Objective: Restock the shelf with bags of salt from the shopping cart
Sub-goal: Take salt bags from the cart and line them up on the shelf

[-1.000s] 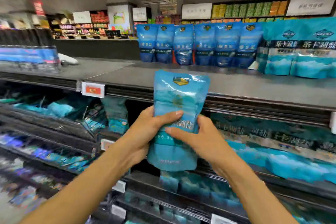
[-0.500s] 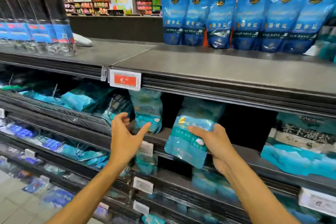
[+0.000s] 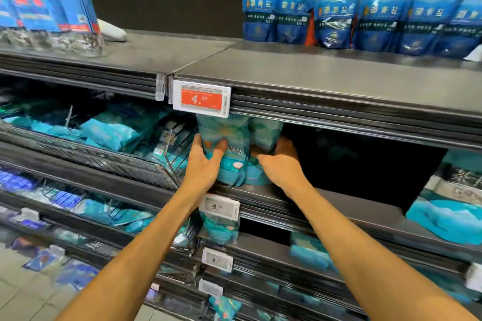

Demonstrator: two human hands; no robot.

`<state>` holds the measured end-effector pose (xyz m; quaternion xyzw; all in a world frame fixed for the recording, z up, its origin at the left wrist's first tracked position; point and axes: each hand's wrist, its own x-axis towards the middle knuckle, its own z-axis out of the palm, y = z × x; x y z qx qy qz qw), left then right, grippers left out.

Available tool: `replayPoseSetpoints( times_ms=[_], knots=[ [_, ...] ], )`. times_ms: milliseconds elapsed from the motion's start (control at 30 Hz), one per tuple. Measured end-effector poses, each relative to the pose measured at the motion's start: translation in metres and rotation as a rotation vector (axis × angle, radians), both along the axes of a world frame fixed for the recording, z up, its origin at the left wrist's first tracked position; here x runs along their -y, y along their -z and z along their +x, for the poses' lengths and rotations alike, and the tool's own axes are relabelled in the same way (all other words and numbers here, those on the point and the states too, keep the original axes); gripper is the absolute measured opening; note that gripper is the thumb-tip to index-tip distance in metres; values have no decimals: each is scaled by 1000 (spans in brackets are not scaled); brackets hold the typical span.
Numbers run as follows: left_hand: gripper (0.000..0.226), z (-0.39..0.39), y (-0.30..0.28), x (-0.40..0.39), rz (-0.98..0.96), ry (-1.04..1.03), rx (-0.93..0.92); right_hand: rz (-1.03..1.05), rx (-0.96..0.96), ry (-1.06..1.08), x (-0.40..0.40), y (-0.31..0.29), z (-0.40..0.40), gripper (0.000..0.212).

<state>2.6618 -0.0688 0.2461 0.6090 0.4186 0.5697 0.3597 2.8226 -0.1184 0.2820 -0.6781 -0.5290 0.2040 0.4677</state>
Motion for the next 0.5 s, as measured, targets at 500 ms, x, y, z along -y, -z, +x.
replayPoseSetpoints(
  times_ms=[500],
  knots=[
    [86,-8,12,37,-42,-59,-100,-141,165,-120,23,14,9,47]
  ],
)
